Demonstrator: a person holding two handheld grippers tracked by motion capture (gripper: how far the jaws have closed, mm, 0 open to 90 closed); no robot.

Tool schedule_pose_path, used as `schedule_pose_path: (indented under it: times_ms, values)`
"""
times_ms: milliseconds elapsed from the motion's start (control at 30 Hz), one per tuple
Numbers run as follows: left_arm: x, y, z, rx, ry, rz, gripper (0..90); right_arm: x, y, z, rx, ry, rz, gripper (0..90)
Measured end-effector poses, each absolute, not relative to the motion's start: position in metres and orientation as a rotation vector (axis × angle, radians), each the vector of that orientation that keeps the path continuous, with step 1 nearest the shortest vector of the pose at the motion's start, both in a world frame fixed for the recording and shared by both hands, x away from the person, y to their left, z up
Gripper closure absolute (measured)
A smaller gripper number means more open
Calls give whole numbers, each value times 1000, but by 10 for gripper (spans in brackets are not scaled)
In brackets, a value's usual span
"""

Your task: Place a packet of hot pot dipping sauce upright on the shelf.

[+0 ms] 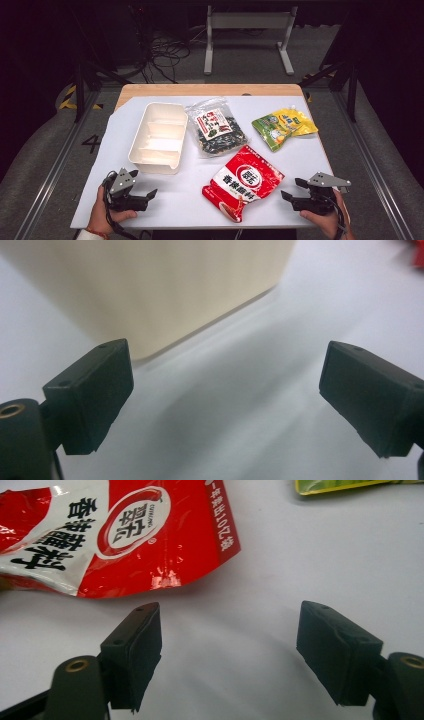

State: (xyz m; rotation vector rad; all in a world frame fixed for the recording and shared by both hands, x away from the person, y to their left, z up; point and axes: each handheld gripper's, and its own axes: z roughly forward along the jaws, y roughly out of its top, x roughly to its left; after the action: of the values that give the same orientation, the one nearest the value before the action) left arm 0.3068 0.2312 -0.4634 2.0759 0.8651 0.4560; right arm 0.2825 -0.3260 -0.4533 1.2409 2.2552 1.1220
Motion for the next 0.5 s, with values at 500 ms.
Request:
schedule_pose_path:
  times_ms: [500]
  values:
    - [290, 225, -464, 2109, 770, 353, 143, 300, -304, -456, 1225, 2368, 1199, 238]
